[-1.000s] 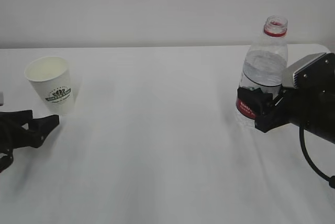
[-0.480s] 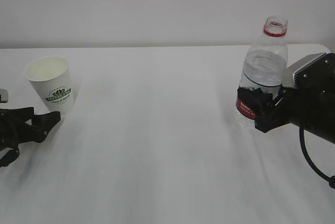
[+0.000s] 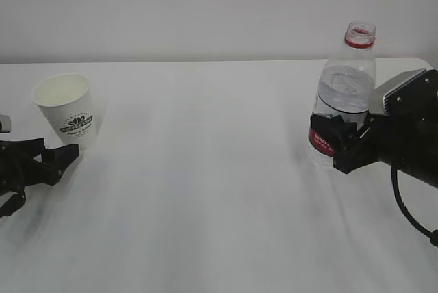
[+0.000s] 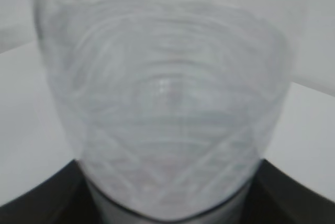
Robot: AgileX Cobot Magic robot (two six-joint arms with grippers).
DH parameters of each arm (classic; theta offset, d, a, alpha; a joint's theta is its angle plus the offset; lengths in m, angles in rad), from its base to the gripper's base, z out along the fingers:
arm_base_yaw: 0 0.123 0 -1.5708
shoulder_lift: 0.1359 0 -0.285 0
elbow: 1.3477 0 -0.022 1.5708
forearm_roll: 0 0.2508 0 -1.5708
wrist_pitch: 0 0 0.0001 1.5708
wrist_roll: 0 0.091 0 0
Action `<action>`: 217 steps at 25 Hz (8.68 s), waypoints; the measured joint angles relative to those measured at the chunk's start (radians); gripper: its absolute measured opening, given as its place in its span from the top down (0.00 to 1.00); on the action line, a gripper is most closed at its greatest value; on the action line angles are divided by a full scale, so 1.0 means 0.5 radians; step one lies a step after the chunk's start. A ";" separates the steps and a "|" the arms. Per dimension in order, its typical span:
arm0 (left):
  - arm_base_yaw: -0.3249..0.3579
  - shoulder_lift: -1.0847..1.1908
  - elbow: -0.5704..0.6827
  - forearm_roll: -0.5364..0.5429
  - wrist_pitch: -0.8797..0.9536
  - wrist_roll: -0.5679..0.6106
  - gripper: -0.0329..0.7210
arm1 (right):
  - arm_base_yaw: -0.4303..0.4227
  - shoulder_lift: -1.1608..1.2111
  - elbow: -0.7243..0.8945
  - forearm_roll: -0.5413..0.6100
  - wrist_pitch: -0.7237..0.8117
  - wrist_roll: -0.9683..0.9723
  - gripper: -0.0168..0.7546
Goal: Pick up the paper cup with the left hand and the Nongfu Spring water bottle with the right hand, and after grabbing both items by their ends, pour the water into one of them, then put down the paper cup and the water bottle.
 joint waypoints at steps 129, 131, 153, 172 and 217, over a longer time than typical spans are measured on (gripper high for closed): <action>-0.312 -0.359 0.013 1.363 0.012 -0.401 0.22 | 0.000 -0.040 0.000 -0.529 0.085 0.206 0.36; -0.371 -0.359 0.013 1.366 0.012 -0.403 0.22 | 0.000 -0.040 0.000 -0.548 0.085 0.211 0.36; -0.968 -0.359 0.013 1.182 0.012 -0.403 0.22 | 0.000 -0.040 0.000 -0.625 0.085 0.226 0.36; -1.145 -0.359 -0.061 1.103 0.011 -0.279 0.22 | 0.000 -0.040 0.000 -0.699 0.085 0.255 0.36; -1.205 -0.359 -0.061 1.107 0.007 -0.259 0.22 | 0.123 -0.078 -0.260 -0.968 0.336 0.276 0.36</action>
